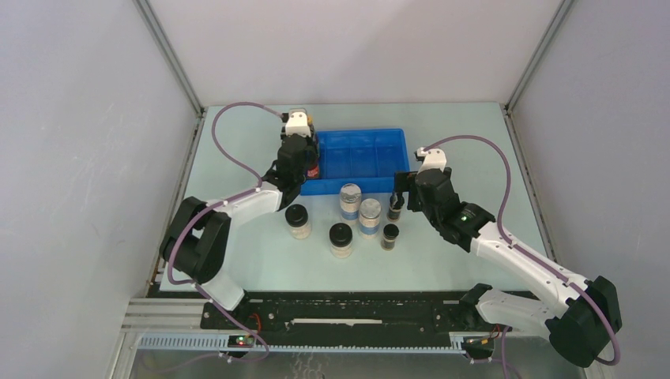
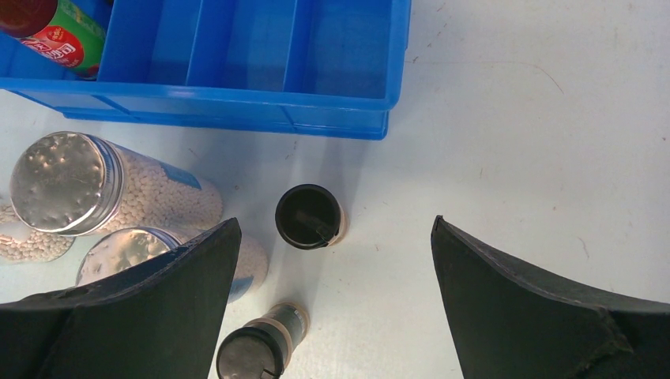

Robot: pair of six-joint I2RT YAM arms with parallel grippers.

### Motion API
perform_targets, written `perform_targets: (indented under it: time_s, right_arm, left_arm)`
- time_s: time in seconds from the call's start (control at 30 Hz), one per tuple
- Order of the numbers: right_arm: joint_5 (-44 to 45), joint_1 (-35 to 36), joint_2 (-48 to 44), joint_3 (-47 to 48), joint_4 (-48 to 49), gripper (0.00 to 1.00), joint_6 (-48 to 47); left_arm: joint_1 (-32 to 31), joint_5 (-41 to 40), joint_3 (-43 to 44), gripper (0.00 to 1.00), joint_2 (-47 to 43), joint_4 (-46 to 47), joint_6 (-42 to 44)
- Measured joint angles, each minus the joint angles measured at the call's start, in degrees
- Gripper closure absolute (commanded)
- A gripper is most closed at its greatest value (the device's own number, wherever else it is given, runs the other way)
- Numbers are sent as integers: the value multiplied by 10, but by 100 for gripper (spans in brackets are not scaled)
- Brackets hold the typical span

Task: Organize the condiment bottles
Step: Place the bottle in the storage box.

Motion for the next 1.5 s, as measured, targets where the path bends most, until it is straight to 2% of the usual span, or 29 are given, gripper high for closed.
perform_targets:
  time_s: [0.27,0.9,1.2,1.5]
  right_arm:
    - [0,0,0,0,0,1,0]
    - [2,2,-20,0,-4,1,0]
    - [23,38,-42,9,-21,1,-1]
    - [25,50,-40,61,-40,1,-8]
  left_arm:
    - [0,2,0,39,0,24,-7]
    - [-7,-2,0,31,-12,31,-7]
    - [-36,-8,0,24,-88,23,3]
    - [-83,-26,0,23,-172,-2,8]
